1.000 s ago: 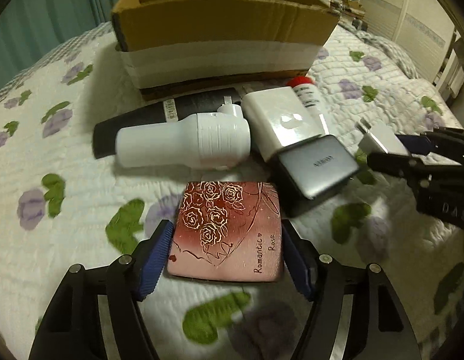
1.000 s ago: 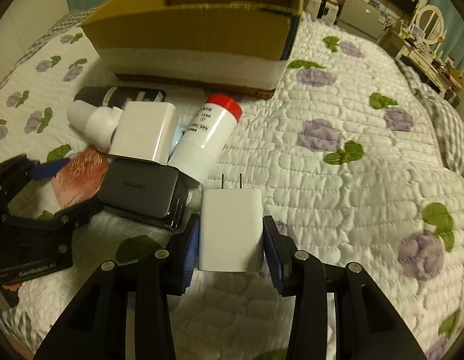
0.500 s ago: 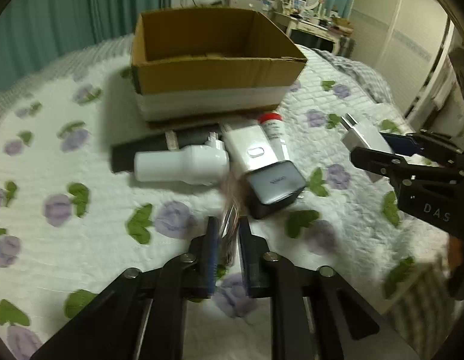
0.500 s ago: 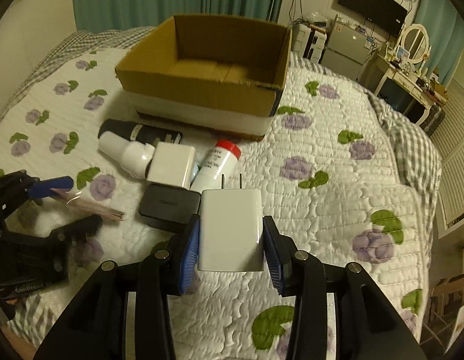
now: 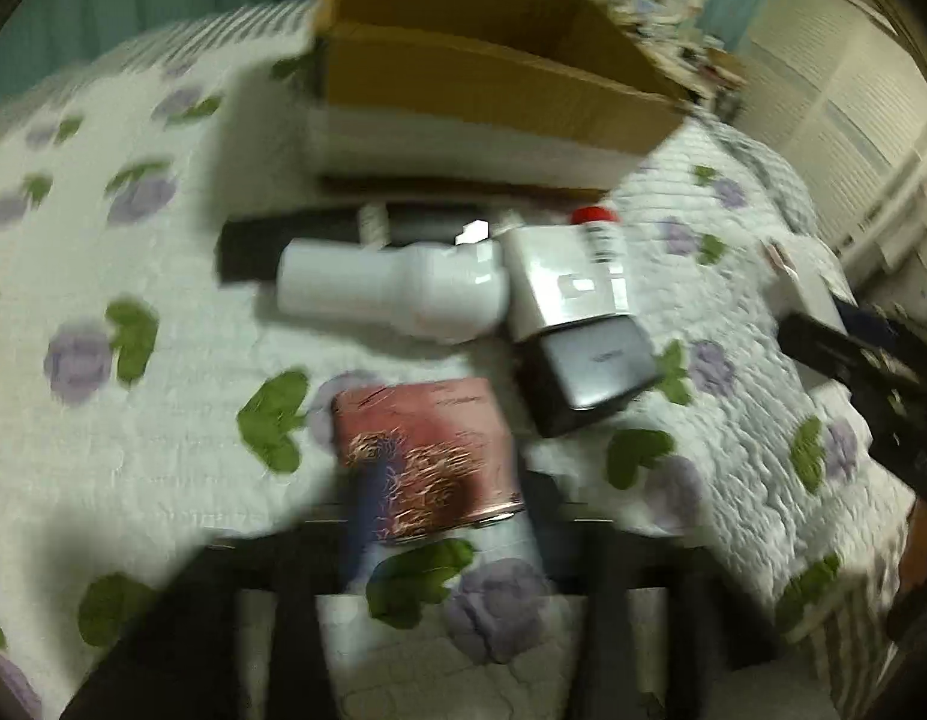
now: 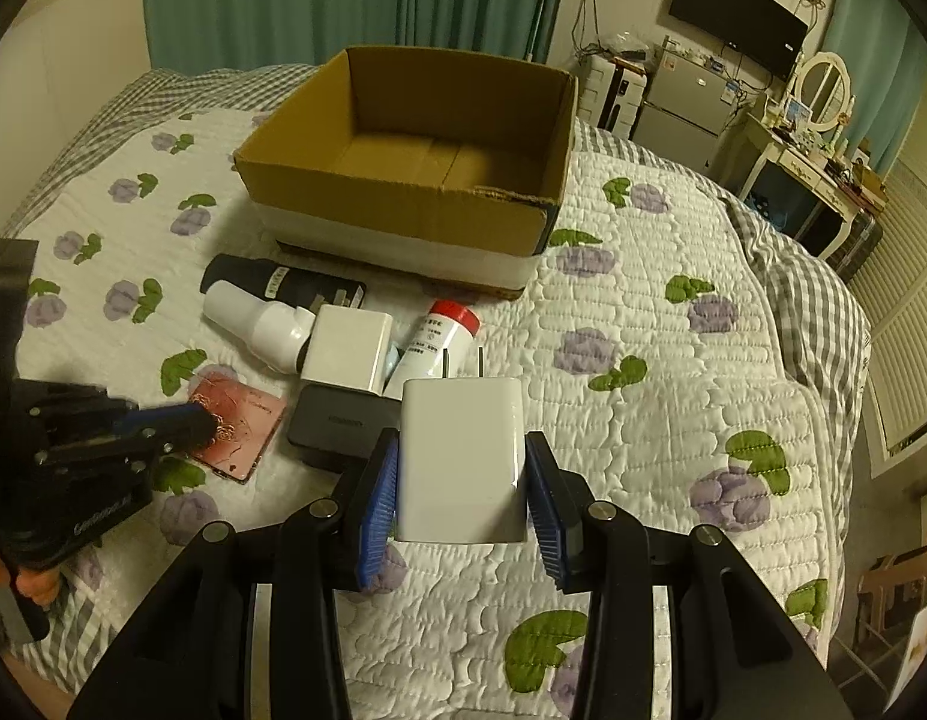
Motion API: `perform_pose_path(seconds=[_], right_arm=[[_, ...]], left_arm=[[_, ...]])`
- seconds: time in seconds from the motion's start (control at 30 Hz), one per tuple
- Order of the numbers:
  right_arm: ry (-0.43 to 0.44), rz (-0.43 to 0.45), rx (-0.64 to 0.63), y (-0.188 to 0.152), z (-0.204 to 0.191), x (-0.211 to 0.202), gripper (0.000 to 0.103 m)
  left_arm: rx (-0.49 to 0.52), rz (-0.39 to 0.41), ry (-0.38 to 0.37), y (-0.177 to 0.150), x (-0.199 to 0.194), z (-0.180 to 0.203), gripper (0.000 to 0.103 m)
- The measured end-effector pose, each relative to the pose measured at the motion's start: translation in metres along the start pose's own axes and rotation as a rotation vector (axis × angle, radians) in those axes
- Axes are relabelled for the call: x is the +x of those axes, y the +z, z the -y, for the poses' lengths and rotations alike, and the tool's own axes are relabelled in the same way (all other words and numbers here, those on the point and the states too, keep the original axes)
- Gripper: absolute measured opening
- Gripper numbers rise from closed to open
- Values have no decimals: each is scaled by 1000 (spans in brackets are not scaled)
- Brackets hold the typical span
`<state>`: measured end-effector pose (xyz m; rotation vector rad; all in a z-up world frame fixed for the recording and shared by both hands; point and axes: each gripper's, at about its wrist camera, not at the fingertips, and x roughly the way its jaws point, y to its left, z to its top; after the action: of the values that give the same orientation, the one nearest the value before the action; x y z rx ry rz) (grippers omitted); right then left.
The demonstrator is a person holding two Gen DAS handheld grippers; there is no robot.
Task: Organize rigid objects
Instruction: 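Grasp the pink card case with the left tool while the right grasps a white charger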
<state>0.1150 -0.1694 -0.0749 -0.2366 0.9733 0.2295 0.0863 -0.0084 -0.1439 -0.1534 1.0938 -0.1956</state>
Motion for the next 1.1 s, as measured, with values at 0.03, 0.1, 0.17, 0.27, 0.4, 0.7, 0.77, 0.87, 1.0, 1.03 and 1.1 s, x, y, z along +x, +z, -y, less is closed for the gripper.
perform_pose_path(seconds=[0.03, 0.1, 0.17, 0.27, 0.4, 0.7, 0.77, 0.87, 1.0, 1.03, 1.1], right_arm=[[0, -3, 1, -1, 1, 2, 40], [4, -7, 4, -3, 3, 5, 40], [3, -14, 8, -4, 5, 9, 40], [9, -22, 22, -6, 8, 16, 40], [19, -30, 32, -8, 10, 23, 40], [53, -11, 55, -9, 16, 25, 40], [52, 2, 54, -8, 17, 21, 40], [43, 16, 53, -7, 18, 15, 40], [23, 33, 56, -4, 23, 4, 40], [17, 41, 54, -2, 24, 0, 40], [9, 56, 50, 4, 26, -8, 40]], left_arm=[[-20, 5, -17, -2, -1, -4, 57], [-30, 0, -4, -4, 1, -9, 58], [-11, -25, 53, -6, 5, -10, 58], [3, -56, 62, -7, 15, -11, 64], [-27, -92, 48, 2, 36, -11, 78], [39, -137, 124, 11, 44, 20, 74], [50, -118, 63, 7, 30, 28, 74], [103, -90, 80, 3, 16, 46, 73], [108, -26, 94, 10, -7, 48, 73], [110, -7, 99, 15, -14, 44, 73], [114, 48, 102, 25, -33, 43, 73]])
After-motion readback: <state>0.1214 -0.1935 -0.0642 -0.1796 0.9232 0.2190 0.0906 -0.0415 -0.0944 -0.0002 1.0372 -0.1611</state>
